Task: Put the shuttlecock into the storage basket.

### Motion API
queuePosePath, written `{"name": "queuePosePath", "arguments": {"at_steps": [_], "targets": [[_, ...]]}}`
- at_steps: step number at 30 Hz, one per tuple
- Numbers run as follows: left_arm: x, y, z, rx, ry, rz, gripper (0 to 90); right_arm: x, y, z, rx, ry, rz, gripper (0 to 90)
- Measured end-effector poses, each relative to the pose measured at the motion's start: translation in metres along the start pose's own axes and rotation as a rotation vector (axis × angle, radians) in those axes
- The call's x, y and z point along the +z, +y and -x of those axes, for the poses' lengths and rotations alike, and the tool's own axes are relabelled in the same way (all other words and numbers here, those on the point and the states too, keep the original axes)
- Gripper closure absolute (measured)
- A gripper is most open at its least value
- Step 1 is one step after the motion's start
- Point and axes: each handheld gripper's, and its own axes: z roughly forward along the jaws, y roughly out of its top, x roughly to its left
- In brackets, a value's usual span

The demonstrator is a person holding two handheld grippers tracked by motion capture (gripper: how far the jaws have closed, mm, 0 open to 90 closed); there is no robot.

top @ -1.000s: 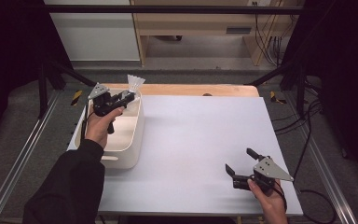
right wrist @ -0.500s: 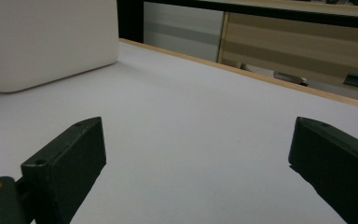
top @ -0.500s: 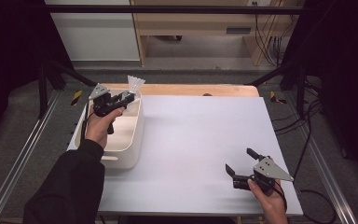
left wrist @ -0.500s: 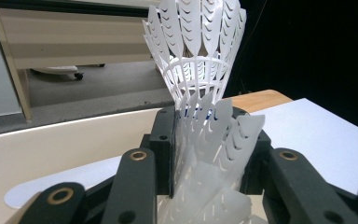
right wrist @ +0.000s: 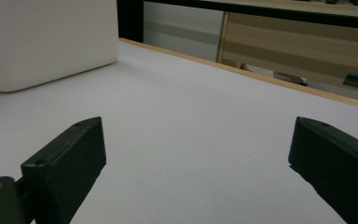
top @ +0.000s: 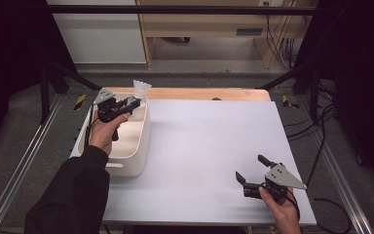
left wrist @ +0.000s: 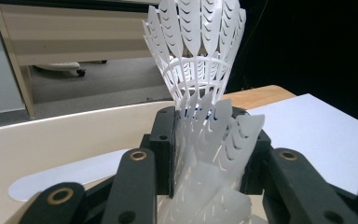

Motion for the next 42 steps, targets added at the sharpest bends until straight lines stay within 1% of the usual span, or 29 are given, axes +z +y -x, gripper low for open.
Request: {"name": "queuePosePath", "arguments": {"at_steps": [36,42], "targets": [[0.0013,-0.0024,0.0000,0.013,0.006,-0.019,65.3,0.0010,-0.0007,-0.0007,-0.004,0.004,-0.009,4.1],[0.0014,-0.0032,-0.0001,0.012,0.010,-0.029,65.4,0.0013,-0.0009,-0.0007,-0.006,0.006,-0.012,4.1]]}}
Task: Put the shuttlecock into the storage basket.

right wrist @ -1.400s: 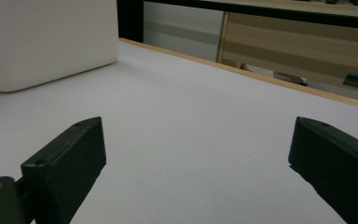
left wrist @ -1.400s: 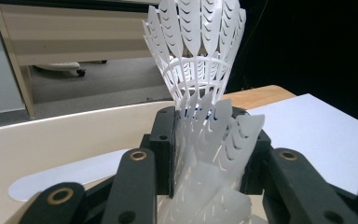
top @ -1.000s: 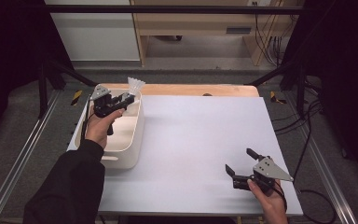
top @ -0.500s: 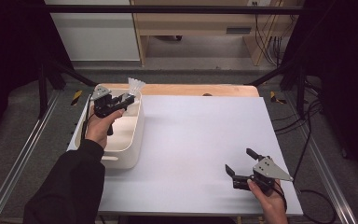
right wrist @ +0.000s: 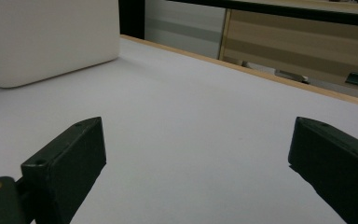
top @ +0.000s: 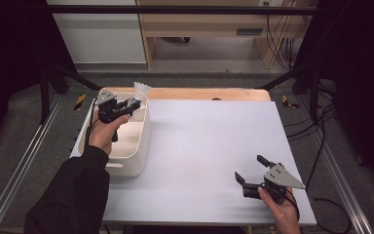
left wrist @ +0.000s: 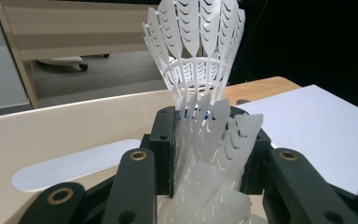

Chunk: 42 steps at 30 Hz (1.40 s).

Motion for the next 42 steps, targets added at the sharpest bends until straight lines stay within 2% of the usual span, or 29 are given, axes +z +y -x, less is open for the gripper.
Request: {"name": "queuePosePath", "arguments": {"at_steps": [25,42], "targets": [[0.0014,-0.0029,-0.0014,-0.003,0.013,-0.030,65.3,0.0008,-0.0008,0.0000,-0.003,0.000,-0.009,4.1],[0.0034,-0.0049,-0.0009,-0.008,0.007,-0.052,65.4,0.0012,-0.0011,-0.0004,-0.003,0.004,-0.013,4.2]]}}
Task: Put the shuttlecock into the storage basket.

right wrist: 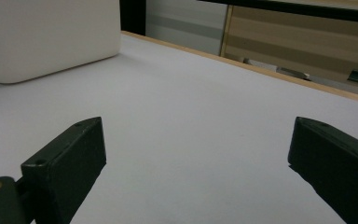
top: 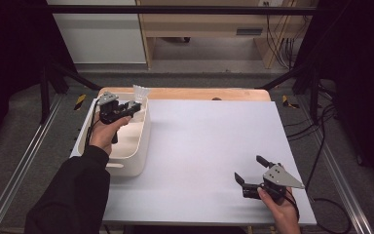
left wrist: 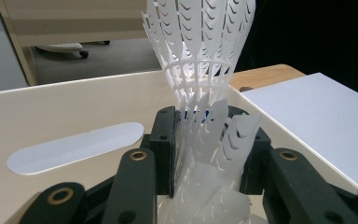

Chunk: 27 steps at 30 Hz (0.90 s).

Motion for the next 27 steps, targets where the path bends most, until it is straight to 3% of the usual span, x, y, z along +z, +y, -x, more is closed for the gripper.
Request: {"name": "queuePosePath", "arguments": {"at_steps": [27], "targets": [[0.0014,-0.0002,-0.0002,-0.010,-0.005,0.000,65.4,0.0004,-0.0007,-0.0002,-0.002,0.003,-0.008,4.3]]}}
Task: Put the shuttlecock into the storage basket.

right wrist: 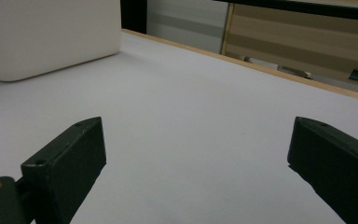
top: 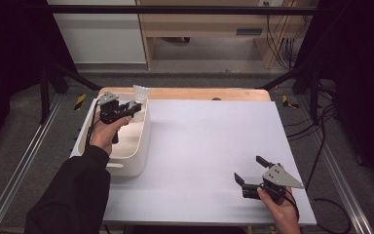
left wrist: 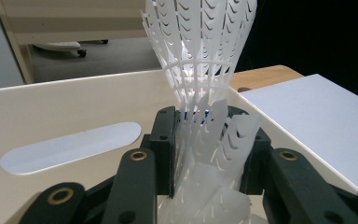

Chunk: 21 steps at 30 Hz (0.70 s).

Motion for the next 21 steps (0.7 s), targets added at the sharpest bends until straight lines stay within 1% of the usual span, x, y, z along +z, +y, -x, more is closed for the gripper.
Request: {"name": "queuePosePath", "arguments": {"at_steps": [6,16,21], "targets": [[0.0006,-0.0001,-0.0006,0.000,0.006,0.000,65.4,0.0002,0.0000,-0.0007,0.000,0.003,-0.003,4.3],[0.0015,-0.0013,-0.0011,-0.011,-0.001,-0.008,65.3,0.0007,-0.0004,-0.0006,-0.003,0.005,-0.005,4.3],[0.0012,-0.0012,-0.0011,-0.009,0.001,-0.006,65.3,0.0007,-0.0004,-0.0007,-0.002,0.005,-0.006,4.3]]}}
